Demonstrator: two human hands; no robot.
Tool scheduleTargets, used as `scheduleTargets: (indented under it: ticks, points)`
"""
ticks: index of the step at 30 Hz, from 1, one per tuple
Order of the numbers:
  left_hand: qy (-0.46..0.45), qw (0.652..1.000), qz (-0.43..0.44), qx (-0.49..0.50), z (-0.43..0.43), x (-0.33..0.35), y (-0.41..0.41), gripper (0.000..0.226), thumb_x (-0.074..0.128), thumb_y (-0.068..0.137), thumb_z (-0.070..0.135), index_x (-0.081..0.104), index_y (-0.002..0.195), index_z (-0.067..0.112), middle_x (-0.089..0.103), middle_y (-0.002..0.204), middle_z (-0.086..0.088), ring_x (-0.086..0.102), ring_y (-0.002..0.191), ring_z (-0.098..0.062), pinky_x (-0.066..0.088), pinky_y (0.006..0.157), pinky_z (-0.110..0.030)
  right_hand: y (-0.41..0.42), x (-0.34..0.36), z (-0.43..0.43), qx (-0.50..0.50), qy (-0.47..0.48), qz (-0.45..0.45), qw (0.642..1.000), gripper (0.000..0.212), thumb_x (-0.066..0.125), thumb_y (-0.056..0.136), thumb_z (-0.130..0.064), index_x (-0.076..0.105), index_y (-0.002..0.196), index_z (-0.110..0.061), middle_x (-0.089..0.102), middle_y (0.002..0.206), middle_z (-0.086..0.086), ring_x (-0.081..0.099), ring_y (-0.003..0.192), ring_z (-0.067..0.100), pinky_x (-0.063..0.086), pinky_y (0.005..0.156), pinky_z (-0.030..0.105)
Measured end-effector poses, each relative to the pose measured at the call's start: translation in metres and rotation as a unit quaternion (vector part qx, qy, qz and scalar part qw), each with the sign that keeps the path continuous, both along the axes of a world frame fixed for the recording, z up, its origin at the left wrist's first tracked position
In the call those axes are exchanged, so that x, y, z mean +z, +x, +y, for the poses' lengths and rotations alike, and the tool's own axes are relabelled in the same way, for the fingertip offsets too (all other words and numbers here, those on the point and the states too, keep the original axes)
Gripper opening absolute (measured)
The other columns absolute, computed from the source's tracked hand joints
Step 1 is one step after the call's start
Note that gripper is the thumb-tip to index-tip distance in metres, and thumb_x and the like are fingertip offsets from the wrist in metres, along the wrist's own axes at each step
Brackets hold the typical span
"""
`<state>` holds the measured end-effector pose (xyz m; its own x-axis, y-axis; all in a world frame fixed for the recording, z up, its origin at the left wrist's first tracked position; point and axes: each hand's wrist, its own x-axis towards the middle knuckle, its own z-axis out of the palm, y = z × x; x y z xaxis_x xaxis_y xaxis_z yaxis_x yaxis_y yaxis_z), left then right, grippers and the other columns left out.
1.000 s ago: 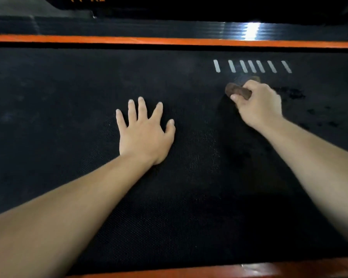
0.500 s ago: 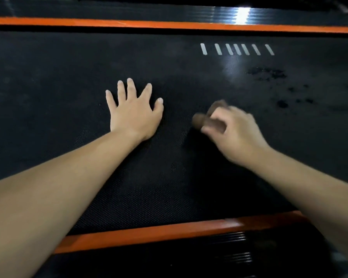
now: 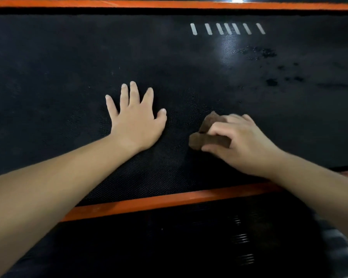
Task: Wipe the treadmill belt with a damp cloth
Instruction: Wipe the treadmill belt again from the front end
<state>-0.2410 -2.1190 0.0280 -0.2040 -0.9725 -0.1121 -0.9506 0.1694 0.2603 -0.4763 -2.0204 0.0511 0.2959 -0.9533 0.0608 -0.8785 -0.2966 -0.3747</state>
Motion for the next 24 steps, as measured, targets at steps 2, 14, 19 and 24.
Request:
scheduleTargets:
  ticks: [2, 14, 19, 24]
  points:
    - [-0.007, 1.000, -0.013, 0.000, 0.009, -0.003, 0.000, 0.070, 0.030, 0.104, 0.055, 0.014, 0.164, 0.023, -0.005, 0.172, -0.014, -0.013, 0.158, -0.028, -0.009, 0.124, -0.061, -0.009, -0.001, -0.022, -0.073, -0.038, -0.007, 0.997, 0.027, 0.064, 0.085, -0.055, 0.063, 0.085, -0.029, 0.059, 0.087, -0.006, 0.056, 0.086, 0.022, 0.042, 0.083, 0.044]
    - [-0.055, 0.997, -0.061, -0.003, 0.022, -0.011, -0.006, 0.071, 0.019, 0.103, 0.055, 0.013, 0.164, 0.018, 0.000, 0.172, -0.018, -0.008, 0.159, -0.031, -0.004, 0.124, -0.062, -0.023, 0.015, -0.005, -0.042, 0.020, 0.018, 0.999, 0.028, 0.065, 0.082, -0.060, 0.066, 0.084, -0.032, 0.060, 0.088, -0.008, 0.055, 0.090, 0.017, 0.040, 0.091, 0.043]
    - [-0.047, 0.997, -0.062, 0.006, 0.024, -0.009, -0.007, 0.070, 0.019, 0.103, 0.054, 0.013, 0.164, 0.018, 0.000, 0.172, -0.017, -0.008, 0.159, -0.030, -0.004, 0.125, -0.062, -0.026, 0.014, 0.025, -0.036, 0.064, -0.033, 0.997, 0.017, 0.073, 0.082, -0.048, 0.065, 0.083, -0.033, 0.059, 0.091, -0.010, 0.054, 0.088, 0.009, 0.038, 0.086, 0.036]
    - [-0.020, 0.999, -0.030, 0.028, 0.021, 0.001, -0.013, 0.062, 0.029, 0.104, 0.045, 0.023, 0.160, 0.020, 0.001, 0.172, -0.017, -0.008, 0.159, -0.030, -0.006, 0.123, -0.066, -0.052, 0.016, 0.015, -0.047, 0.055, -0.013, 0.997, 0.022, 0.070, 0.081, -0.052, 0.064, 0.084, -0.031, 0.061, 0.090, -0.010, 0.057, 0.089, 0.011, 0.038, 0.085, 0.034]
